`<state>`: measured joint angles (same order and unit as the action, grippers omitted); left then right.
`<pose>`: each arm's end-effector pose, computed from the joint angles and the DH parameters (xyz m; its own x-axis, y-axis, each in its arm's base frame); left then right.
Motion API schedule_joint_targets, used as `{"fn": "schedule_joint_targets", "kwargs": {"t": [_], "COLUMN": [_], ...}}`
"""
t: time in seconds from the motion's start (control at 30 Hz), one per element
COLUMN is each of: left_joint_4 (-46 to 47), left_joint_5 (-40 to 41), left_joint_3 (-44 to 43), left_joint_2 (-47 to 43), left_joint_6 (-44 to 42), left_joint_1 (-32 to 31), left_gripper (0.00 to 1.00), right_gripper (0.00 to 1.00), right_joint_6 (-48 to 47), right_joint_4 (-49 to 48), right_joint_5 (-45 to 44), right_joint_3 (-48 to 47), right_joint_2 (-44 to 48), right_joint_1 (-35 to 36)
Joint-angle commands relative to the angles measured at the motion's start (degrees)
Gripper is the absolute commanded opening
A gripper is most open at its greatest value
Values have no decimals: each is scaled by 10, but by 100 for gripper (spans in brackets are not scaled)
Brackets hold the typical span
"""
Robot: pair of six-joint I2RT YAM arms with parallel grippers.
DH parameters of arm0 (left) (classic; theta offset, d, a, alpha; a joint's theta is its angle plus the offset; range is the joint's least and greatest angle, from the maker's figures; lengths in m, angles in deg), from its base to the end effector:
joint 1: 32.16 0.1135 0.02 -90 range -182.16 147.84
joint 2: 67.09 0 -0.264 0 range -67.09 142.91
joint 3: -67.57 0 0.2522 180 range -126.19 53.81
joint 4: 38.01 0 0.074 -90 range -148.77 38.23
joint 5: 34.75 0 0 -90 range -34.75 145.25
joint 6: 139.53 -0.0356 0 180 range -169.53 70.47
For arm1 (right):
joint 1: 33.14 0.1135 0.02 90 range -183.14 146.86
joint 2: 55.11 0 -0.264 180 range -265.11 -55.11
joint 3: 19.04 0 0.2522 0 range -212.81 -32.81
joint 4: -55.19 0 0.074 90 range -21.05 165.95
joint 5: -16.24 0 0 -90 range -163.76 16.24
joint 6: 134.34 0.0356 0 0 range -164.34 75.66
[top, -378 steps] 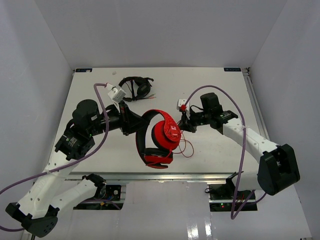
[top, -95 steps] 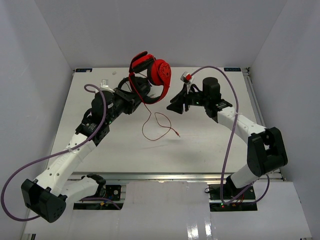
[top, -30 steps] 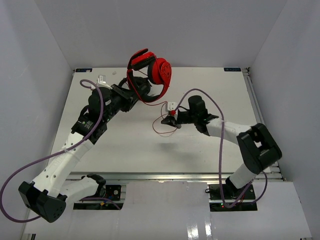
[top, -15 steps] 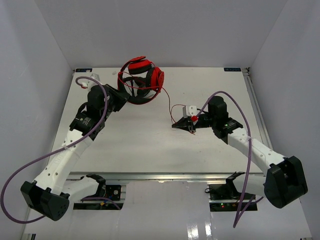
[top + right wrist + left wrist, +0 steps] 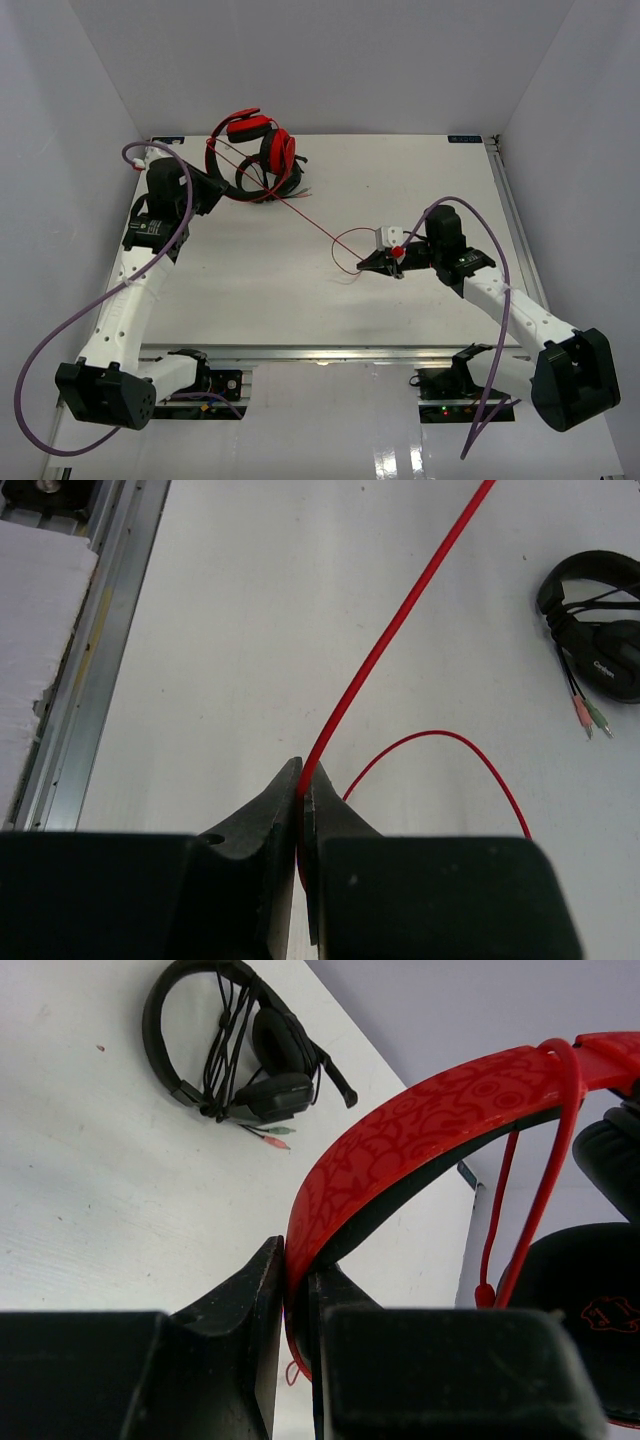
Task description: Wrap the headphones
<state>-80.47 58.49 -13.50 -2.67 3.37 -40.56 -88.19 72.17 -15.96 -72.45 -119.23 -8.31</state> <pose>0.2439 -0.0340 0.3762 -0.3360 -0.7553 -0.5627 -0.2859 0.6510 -0.7032 0.2005 0.1260 0.2610 0.3220 -0.2578 -0.9110 -0.9439 -0.0133 -0.3299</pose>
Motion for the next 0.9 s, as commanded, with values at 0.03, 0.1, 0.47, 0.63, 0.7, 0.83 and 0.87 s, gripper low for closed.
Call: {"fn": "schedule_joint_targets", "kwargs": {"t": [0.03,0.1,0.47,0.63,0.7,0.83,0.87], "left_joint_4": [37,36,17,34,31,-15,-27], "left_joint_5": [-55,-76,-200,-306,-336,-366,-362], "left_joint_3": [-41,-41,-67,-52,-39,-18,-16], "left_joint_2": [-6,-5,-13,-28,-36,-37,-37], "left_joint_6": [-3,-10,-115,-207,-258,-354,-375], "left_joint_1": [11,11,12,2,-13,-53,-65], "left_gripper": [0,0,0,0,0,0,0], "right_gripper": [8,8,8,8,8,8,8], "right_joint_6": [-22,-8,102,155,180,213,219], "right_joint_4": [19,8,-58,-69,-69,-67,-66], "right_joint_5": [-8,-18,-41,-73,-84,-96,-97], "right_joint_3": [7,3,-62,-139,-168,-234,-248], "right_joint_2": [7,1,-104,-175,-203,-247,-253], "right_joint_1": [-32,-48,-155,-158,-159,-159,-159]}}
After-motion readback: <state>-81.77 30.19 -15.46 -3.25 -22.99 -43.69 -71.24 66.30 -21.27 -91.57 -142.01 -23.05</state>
